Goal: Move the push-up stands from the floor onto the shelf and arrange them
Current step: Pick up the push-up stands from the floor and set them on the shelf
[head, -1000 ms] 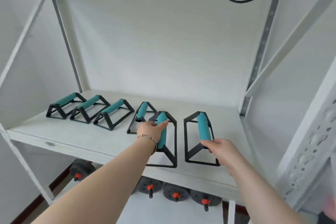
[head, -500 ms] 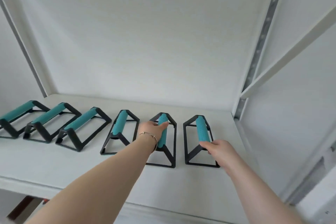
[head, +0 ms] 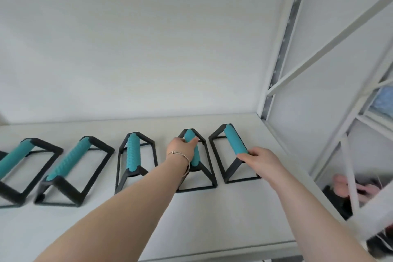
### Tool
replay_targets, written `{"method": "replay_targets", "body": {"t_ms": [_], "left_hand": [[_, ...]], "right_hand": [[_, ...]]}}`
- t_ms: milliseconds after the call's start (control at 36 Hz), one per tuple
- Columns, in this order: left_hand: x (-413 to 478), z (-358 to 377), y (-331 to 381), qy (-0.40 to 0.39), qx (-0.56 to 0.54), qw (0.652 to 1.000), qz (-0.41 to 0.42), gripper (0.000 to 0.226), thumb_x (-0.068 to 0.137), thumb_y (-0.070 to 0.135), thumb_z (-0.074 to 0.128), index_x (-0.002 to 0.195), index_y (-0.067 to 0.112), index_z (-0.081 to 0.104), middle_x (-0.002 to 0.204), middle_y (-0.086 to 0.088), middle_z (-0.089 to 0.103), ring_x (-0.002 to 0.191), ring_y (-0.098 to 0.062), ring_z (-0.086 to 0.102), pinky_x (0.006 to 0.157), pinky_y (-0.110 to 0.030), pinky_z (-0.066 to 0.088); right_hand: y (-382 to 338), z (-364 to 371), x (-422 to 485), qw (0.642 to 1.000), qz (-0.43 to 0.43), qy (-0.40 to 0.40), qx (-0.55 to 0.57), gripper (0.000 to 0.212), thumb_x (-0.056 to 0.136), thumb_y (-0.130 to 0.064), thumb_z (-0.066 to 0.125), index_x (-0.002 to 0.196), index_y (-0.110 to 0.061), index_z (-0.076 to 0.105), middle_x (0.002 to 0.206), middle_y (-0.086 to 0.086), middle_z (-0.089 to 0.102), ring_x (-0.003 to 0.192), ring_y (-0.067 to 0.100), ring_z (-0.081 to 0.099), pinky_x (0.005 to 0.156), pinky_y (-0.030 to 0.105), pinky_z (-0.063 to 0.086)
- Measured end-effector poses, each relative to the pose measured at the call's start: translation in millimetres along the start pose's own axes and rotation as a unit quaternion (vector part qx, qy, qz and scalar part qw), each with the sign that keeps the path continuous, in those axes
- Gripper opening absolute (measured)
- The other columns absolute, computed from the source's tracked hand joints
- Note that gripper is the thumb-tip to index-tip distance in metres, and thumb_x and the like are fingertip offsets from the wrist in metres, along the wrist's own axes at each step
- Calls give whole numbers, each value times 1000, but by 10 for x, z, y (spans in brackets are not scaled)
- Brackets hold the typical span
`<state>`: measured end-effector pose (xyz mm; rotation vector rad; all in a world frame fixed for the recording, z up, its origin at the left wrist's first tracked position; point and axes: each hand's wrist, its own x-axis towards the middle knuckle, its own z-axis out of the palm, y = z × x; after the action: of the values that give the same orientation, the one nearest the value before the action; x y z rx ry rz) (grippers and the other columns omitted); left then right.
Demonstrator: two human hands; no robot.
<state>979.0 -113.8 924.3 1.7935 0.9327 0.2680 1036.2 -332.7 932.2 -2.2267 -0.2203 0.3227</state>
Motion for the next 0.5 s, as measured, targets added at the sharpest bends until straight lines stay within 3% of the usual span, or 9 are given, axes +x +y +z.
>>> {"method": "replay_targets", "body": {"t_ms": [278, 389, 500], "left_hand": [[49, 12, 5, -28, 55, 998, 29, 46, 76, 42, 72, 104, 9, 57, 92, -6, 65, 81, -23, 63, 67, -30, 49], [54, 4, -28, -21, 46, 998, 39, 55, 77, 44, 71, 114, 8, 53, 101, -4, 62, 90, -25, 62, 79, -35, 53], [7, -69, -11, 5, 57, 996, 72, 58, 82, 41, 66, 129, 11, 48, 113, -6, 61, 89, -22, 60, 72, -30, 47]], "right_hand": [[-202, 22, 77, 990, 1, 22, -143, 35, 75, -42, 64, 85, -8, 63, 68, 2, 54, 58, 19, 49, 52, 27, 35], [-283, 70, 139, 979, -18, 55, -197, 35, 76, -42, 66, 92, -12, 60, 83, 2, 61, 77, 23, 60, 60, 30, 43], [-353, 183, 137, 971, -79, 120, -189, 42, 79, -43, 65, 113, -19, 57, 105, 3, 56, 101, 26, 54, 77, 35, 48]]}}
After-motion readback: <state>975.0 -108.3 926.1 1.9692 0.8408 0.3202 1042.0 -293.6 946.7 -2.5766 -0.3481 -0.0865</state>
